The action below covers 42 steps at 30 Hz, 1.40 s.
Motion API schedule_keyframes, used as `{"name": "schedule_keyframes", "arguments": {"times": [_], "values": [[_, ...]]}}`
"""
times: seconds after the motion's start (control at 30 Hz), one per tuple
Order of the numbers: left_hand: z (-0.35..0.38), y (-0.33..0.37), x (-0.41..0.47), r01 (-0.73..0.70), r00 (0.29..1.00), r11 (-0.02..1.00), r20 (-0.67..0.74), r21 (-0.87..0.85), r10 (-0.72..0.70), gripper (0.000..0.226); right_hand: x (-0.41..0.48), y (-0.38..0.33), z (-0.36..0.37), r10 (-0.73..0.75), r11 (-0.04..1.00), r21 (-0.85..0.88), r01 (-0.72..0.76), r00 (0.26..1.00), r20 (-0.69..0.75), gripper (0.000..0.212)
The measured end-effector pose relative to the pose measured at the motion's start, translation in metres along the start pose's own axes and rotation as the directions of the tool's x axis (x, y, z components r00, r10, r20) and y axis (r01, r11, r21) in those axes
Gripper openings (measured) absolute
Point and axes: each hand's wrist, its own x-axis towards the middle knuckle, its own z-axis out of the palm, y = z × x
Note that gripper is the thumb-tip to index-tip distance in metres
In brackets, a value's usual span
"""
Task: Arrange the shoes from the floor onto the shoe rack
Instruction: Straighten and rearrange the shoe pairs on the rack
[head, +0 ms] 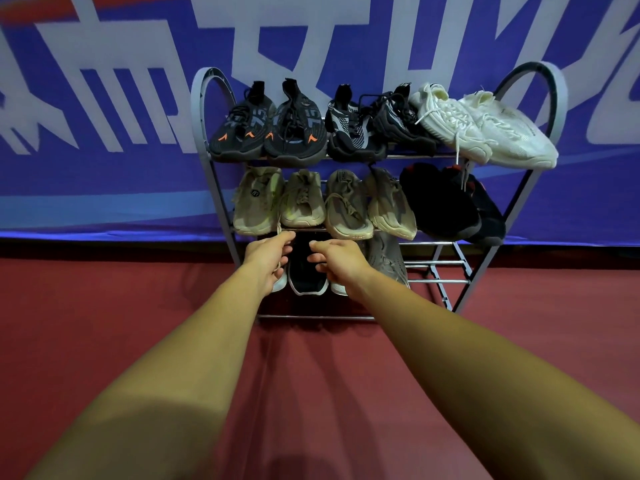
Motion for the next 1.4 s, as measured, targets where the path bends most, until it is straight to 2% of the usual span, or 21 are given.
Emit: {"name": "schedule_keyframes", "arguments": {"times": [0.13,0.27,0.43,0.57,0.73,0.87,0.97,1.1,1.17,1.27,1.33,1.4], "values": [[-0.011,-0.006,0.001,-0.019,1.000,0.997,0.018,0.073,0.018,0.023,0.001,0.001,0.006,-0.005,0.995,-0.095,0.005,1.000,-0.001,0.015],[-0.030,-0.014,0.010,-0.040,0.999,0.989,0.006,0.144,0.039,0.018,0.005,0.005,0.016,-0.001,0.990,-0.142,0.001,1.000,0.004,0.015],[-0.046,-0.026,0.020,-0.050,0.998,0.956,-0.019,0.288,0.058,0.021,0.018,0.017,0.027,-0.001,0.952,-0.306,0.000,1.000,-0.002,0.020],[-0.049,-0.024,0.030,-0.076,0.997,0.925,0.006,0.371,0.080,0.025,0.033,0.029,0.036,0.014,0.935,-0.355,-0.022,1.000,-0.024,0.027],[-0.051,-0.026,0.049,-0.089,0.996,0.887,0.040,0.453,0.079,0.027,0.047,0.042,0.050,0.054,0.947,-0.313,-0.069,0.997,-0.058,0.031],[-0.052,-0.029,0.069,-0.095,0.995,0.883,0.025,0.459,0.094,0.025,0.056,0.052,0.061,0.086,0.891,-0.442,-0.105,0.994,-0.063,0.025],[-0.052,-0.042,0.081,-0.092,0.995,0.871,0.010,0.482,0.099,0.026,0.069,0.050,0.063,0.074,0.816,-0.570,-0.096,0.995,-0.061,0.033],[-0.058,-0.055,0.103,-0.050,0.985,0.806,-0.104,0.590,0.137,0.032,0.088,0.061,0.072,0.017,0.779,-0.625,-0.041,0.999,-0.045,0.035],[-0.062,-0.056,0.111,-0.006,0.975,0.729,-0.156,0.684,0.155,0.035,0.091,0.074,0.075,0.012,0.765,-0.645,0.001,1.000,0.015,0.022],[-0.068,-0.064,0.114,0.098,0.965,0.648,-0.231,0.755,0.122,0.055,0.097,0.085,0.071,-0.012,0.763,-0.643,0.060,0.997,0.079,0.012],[-0.073,-0.076,0.113,0.149,0.976,0.748,-0.220,0.647,-0.004,0.056,0.098,0.083,0.068,-0.021,0.767,-0.635,0.092,0.993,0.119,0.014],[-0.075,-0.084,0.110,0.232,0.972,0.867,-0.138,0.441,-0.190,0.042,0.097,0.081,0.065,-0.007,0.767,-0.633,0.107,0.987,0.159,0.017]]}}
